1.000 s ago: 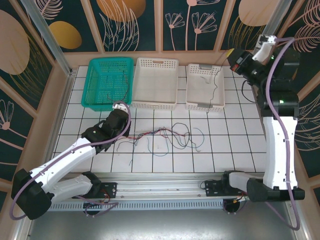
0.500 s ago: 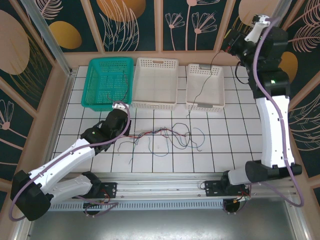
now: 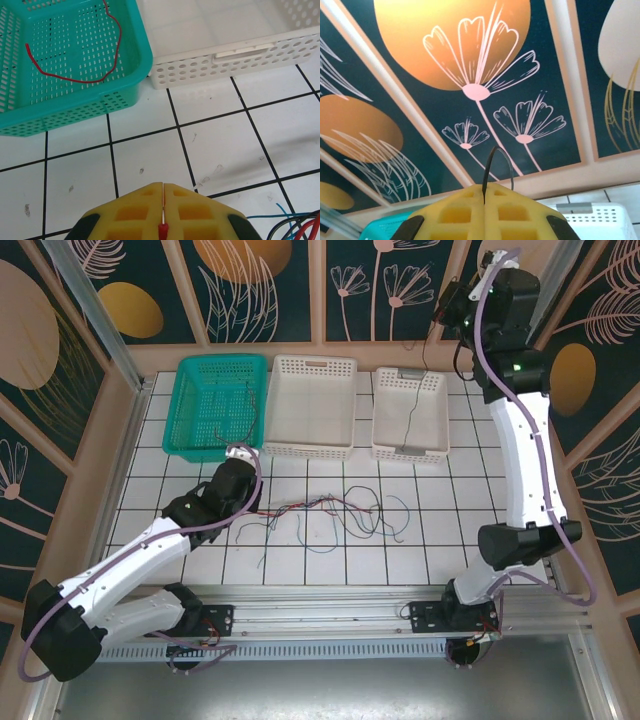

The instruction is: Untangle the cables

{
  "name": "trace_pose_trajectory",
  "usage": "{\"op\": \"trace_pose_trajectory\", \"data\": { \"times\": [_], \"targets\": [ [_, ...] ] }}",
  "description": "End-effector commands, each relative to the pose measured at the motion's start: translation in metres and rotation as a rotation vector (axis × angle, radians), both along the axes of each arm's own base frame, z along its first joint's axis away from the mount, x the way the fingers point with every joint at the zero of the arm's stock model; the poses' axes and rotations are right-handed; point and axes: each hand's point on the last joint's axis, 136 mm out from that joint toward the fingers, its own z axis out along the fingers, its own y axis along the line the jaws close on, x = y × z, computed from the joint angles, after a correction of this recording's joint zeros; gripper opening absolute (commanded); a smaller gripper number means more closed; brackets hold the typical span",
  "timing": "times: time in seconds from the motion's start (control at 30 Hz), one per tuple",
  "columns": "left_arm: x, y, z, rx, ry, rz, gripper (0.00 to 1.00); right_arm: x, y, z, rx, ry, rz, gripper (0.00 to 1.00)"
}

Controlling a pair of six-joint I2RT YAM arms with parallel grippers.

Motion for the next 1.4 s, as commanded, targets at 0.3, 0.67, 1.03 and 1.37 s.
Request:
{"op": "trace_pose_trajectory", "data": {
  "times": [0.3,0.67,1.03,1.37],
  "targets": [
    [0.003,-0.003,-0.007,0.010,0.003,-0.015,0.00,0.027,-0.007,0.006,-0.082,-0.051,-0.124,0.00],
    [0.004,-0.003,-0.009,0.015,0.008,-0.016,0.00,0.018,-0.007,0.050,-0.077,-0.156,-0.148,0.00],
    [0.004,-0.004,-0.011,0.019,0.015,-0.018,0.00,0.056,-0.007,-0.025,-0.135,0.002,-0.190,0.00],
    [0.004,-0.005,-0.013,0.020,0.023,-0.023,0.00,0.058,-0.004,-0.136,-0.096,0.163,-0.183,0.00]
  ]
}}
